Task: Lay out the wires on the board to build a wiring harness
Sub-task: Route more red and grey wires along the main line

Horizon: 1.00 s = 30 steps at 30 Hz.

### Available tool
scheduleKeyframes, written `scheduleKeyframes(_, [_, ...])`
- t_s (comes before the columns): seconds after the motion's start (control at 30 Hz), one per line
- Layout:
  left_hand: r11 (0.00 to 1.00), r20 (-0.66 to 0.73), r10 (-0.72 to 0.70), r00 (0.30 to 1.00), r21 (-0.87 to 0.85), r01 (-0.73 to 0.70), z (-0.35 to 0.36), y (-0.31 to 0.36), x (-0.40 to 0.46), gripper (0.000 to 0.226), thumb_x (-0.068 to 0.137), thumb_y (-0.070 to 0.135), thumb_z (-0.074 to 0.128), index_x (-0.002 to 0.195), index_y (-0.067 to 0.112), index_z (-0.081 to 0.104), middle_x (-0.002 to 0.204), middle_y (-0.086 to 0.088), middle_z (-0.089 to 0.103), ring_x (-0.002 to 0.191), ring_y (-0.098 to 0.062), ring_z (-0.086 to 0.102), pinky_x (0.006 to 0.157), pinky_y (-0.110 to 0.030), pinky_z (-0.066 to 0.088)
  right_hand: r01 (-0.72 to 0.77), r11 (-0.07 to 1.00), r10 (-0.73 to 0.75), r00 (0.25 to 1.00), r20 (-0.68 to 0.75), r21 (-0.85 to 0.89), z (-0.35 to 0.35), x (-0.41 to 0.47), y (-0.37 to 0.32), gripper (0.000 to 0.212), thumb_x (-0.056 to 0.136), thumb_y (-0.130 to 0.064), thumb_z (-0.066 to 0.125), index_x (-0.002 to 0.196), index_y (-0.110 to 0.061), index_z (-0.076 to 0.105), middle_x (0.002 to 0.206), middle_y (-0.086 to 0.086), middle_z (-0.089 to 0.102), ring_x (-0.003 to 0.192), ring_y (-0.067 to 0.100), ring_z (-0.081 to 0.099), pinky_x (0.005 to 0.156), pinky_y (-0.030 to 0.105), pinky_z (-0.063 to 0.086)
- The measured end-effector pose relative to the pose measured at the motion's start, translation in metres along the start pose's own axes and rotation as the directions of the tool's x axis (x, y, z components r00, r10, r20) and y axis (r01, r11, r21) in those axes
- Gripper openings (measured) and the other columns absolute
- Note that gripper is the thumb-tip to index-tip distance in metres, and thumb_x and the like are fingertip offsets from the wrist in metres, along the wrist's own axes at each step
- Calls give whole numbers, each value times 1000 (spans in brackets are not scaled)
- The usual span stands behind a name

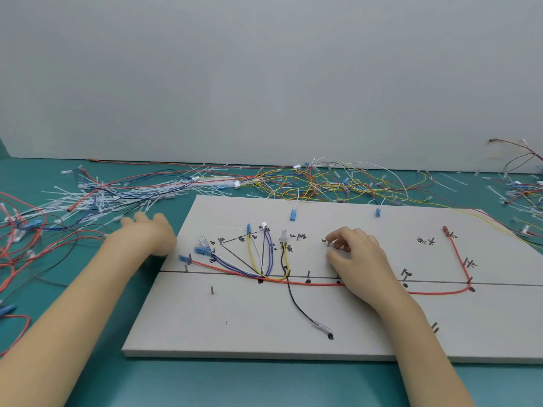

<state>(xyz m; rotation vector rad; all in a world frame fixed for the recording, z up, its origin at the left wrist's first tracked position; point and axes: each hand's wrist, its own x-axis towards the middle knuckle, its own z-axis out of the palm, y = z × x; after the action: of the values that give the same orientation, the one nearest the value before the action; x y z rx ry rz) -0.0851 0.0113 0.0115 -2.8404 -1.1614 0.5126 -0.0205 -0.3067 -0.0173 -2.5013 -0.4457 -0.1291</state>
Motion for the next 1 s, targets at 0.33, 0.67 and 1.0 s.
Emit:
scheduleKeyframes(0.33, [956,-159,72,985,-270,-113,2,-3,21,30,93,4,40,117,1,57,125,-20,57,111,-36,54,89,-36,46,-12,1000,12,1000,10,0,-1,-1,-1,22,91,-21,51,109,-30,60,103,-7,56,103,17,44,94,37,39])
scheduleKeyframes(0.67, [590,-769,140,624,-442,-676,-9,31,-21,33,70,-18,48,74,14,56,86,-9,56,82,-29,55,74,-40,47,126,985,-88,956,-280,120,0,-5,-16,21,89,-12,58,107,-20,64,105,-5,58,105,17,48,86,21,35])
scheduleKeyframes(1.0, [164,-923,196,331,-302,-939,6,81,-100,30,68,-17,63,81,8,52,84,1,53,78,-12,54,67,-26,51,60,573,-287,949,131,817,13,-20,-85,44,86,15,54,124,-6,59,106,21,68,81,20,61,75,35,53])
